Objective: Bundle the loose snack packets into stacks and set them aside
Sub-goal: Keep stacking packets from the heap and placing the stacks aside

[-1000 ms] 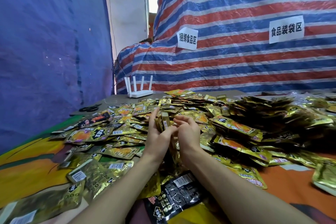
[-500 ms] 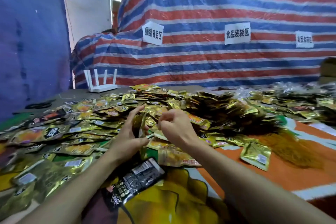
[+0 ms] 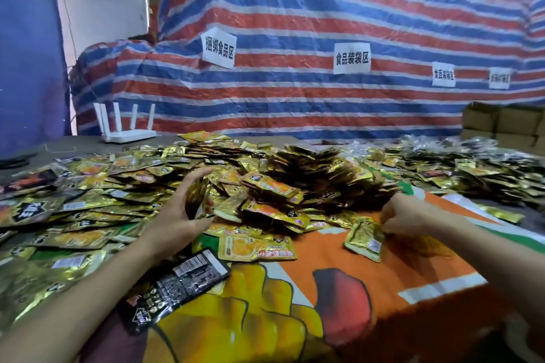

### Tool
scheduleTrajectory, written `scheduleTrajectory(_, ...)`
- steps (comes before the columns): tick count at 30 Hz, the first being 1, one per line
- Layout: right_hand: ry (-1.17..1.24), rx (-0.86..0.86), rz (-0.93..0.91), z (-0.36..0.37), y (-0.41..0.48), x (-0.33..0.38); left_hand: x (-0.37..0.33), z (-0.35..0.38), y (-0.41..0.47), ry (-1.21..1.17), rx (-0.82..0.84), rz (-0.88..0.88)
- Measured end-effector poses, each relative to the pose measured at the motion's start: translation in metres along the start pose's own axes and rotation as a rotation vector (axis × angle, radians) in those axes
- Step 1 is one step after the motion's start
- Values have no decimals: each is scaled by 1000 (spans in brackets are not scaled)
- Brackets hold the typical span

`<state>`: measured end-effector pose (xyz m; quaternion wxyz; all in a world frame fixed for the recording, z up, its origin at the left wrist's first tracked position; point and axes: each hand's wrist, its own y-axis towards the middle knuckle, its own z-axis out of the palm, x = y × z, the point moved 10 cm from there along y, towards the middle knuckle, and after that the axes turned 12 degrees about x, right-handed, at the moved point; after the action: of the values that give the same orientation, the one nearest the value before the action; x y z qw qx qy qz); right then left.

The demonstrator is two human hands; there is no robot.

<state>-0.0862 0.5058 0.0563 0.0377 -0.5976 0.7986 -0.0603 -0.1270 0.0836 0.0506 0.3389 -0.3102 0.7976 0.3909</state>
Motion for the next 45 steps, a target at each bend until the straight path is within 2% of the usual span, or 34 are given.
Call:
scheduleTrajectory(7,-39,-99,-108,5,-2,20,7,-5,-1,-87,-12,-6)
scheduleTrajectory(11,-234,-201,-129,-4,-9,31,7,-5,-2,-86,-20,-26)
scheduleTrajectory(15,-350,-209,-131,-2,-12,39,1,-5,-5,-80,-24,-30)
scheduleTrajectory(18,-128,-405,-165,-23,-25,48,-3,-6,-6,-105,-48,-29)
scheduleTrajectory(20,101,-453,-240,-34,-35,68,-6,-11,-7,-140,-101,-15)
scheduleTrajectory(25,427,-328,-510,-37,-52,168,-5,-27,-9,-349,-213,-28)
scheduleTrajectory(29,692,-172,-744,-34,-57,259,5,-20,-10,-480,-133,-136)
scheduleTrajectory(33,1049,43,-861,-16,-46,314,19,-20,-13,-587,-137,-236)
scheduleTrajectory(35,1176,54,-888,-5,-37,321,28,-24,-14,-635,-181,-283)
scheduleTrajectory(37,1145,10,-832,6,-26,319,32,-26,-13,-682,-188,-299)
scheduleTrajectory(39,1134,16,-801,13,-16,317,31,-17,-11,-720,-96,-333)
scheduleTrajectory(41,1196,98,-789,18,-10,315,29,-1,-12,-795,53,-382)
scheduleTrajectory(45,1555,512,-877,22,-23,319,17,12,-13,-994,225,-321)
